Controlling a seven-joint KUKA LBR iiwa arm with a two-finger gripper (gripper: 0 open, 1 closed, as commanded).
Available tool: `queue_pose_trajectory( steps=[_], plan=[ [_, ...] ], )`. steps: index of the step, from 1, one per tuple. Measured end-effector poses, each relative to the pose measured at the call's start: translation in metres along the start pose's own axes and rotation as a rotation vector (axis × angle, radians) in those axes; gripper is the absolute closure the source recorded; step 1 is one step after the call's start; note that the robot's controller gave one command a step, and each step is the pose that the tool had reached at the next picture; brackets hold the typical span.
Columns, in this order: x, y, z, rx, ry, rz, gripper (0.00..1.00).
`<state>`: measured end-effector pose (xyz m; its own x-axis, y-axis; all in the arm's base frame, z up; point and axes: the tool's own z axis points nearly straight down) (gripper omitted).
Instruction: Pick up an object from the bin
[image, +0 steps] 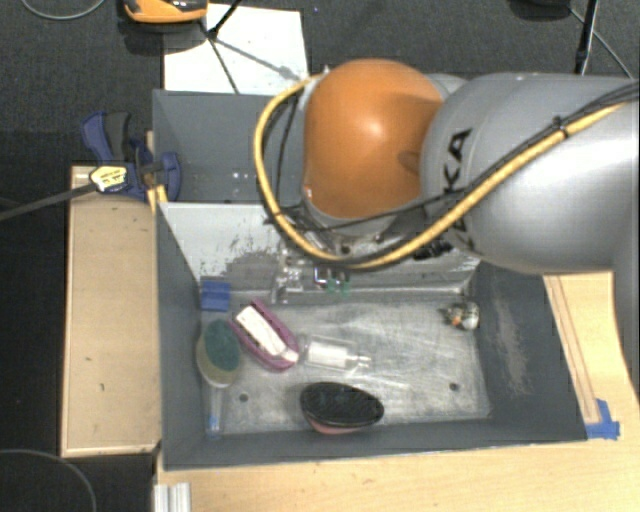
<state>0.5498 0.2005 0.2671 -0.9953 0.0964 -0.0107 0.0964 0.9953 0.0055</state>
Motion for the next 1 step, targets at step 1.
queue_pose_trajectory(
  steps=[1],
  plan=[
    [0.0005, 0.0202, 0.1325, 0.004, 0.015, -0.275, 1.00]
  ],
)
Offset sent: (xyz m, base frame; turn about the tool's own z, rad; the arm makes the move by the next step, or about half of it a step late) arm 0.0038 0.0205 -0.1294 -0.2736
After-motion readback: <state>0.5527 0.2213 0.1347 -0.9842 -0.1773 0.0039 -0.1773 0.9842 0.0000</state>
